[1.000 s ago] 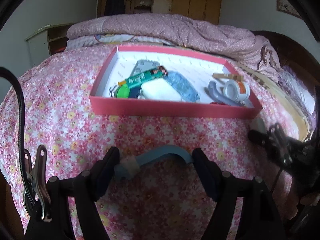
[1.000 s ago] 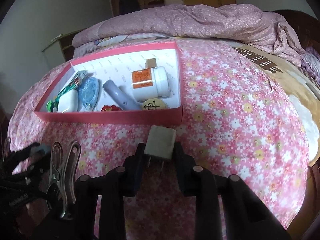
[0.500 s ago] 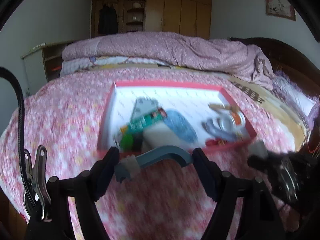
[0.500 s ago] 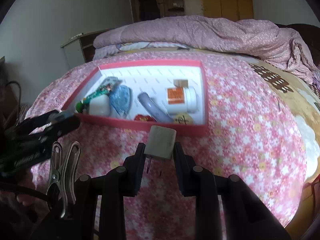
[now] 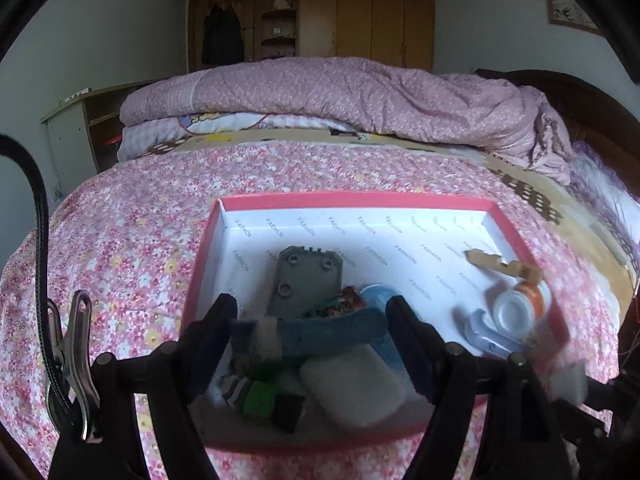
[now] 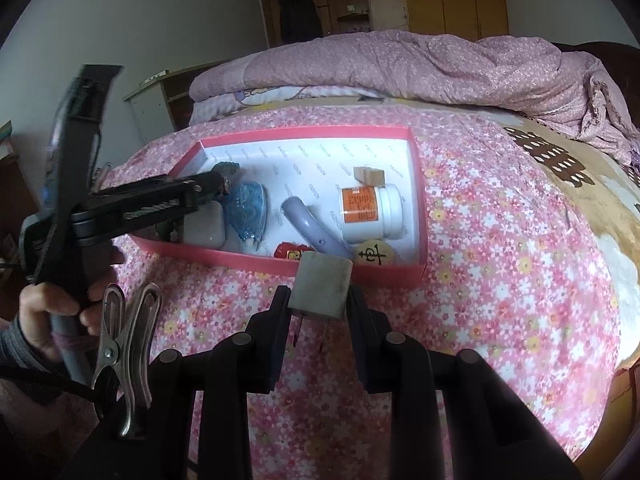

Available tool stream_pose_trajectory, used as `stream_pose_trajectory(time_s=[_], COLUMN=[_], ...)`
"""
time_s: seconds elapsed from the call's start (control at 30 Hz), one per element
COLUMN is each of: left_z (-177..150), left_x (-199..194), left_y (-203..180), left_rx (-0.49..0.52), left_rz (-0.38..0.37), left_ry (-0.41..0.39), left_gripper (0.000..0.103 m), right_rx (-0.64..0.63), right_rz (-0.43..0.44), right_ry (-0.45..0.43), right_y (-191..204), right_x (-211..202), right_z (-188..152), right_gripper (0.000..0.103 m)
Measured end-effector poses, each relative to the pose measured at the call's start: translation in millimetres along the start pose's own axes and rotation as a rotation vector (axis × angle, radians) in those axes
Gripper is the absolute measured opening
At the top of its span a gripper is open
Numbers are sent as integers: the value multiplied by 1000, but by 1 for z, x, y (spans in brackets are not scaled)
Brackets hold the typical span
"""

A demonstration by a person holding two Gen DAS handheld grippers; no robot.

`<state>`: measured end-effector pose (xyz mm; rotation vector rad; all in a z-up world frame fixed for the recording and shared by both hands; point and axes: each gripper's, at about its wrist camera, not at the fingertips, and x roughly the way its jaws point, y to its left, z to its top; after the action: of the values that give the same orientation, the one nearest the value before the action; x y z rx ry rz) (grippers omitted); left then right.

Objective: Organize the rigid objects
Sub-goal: 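Release the blue clamp in the tray with the left tool while the right tool releases the plug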

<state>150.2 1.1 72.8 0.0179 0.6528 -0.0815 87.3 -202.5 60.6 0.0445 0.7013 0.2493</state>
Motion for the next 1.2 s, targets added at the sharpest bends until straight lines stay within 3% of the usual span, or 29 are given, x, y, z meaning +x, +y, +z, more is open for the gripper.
stream_pose_trajectory(time_s=[0.23, 0.53, 0.9, 1.07, 1.2], left_z=[-12, -17, -17, -17, -16], left_x=[14, 13, 12, 12, 12], left_y=[4, 7, 6, 6, 6], left_rx=[-57, -74, -75, -79, -76], left_rz=[29, 19, 21, 23, 26], left_ry=[60, 49, 47, 48, 51], left_gripper=[86, 87, 88, 88, 88], right_rx=[-25, -30, -53, -71, -53], right_rz=[3, 18, 4, -30, -14], right_ry=[-2, -29, 3, -12, -9], right_y=[9, 13, 18, 21, 15], right_x=[9, 28, 70, 74, 72], right_z=[9, 46, 74, 75, 74], right_gripper=[29, 29, 29, 35, 49])
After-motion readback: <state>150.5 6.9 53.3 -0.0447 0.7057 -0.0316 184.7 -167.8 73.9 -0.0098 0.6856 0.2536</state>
